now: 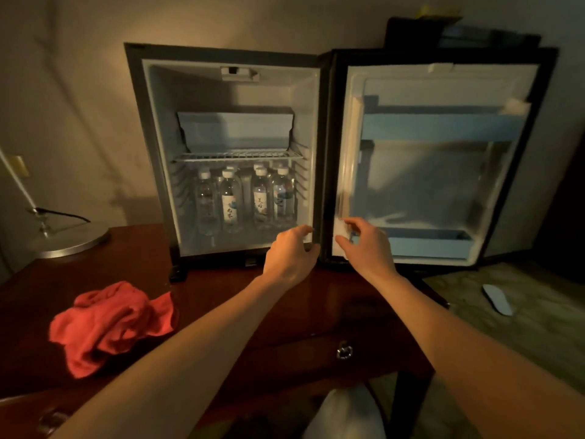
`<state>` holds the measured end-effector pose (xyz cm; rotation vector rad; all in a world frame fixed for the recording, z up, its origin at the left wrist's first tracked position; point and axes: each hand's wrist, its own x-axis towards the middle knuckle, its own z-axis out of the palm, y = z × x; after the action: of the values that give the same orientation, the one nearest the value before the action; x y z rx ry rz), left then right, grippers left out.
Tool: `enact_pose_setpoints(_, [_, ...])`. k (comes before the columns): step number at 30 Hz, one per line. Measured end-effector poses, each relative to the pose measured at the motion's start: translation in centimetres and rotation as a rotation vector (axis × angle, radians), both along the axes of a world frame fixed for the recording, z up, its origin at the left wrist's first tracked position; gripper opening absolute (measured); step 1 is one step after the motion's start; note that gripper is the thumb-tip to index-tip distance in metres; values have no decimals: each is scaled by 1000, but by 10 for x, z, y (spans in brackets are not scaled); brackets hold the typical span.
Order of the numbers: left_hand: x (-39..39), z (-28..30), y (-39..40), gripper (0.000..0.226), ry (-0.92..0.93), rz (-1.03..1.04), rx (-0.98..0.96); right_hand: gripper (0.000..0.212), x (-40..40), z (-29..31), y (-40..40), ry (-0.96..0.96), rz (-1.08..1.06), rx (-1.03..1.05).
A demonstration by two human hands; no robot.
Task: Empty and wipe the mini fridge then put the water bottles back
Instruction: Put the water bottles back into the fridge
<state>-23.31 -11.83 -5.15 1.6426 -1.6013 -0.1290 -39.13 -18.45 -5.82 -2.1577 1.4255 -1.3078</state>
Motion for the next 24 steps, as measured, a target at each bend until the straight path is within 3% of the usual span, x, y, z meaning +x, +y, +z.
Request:
enact_pose_setpoints(13, [-118, -12, -53, 42, -305, -171, -46, 46, -137, -19, -48, 260, -220, -9])
enact_pose_setpoints(19, [-162, -23, -84, 61, -363, -233, -49, 43, -172, -32, -68, 232, -254, -38])
enact_pose_setpoints(24, [-182, -29, -100, 62, -443, -258, -10, 40, -193, -35, -74, 356, -217, -72])
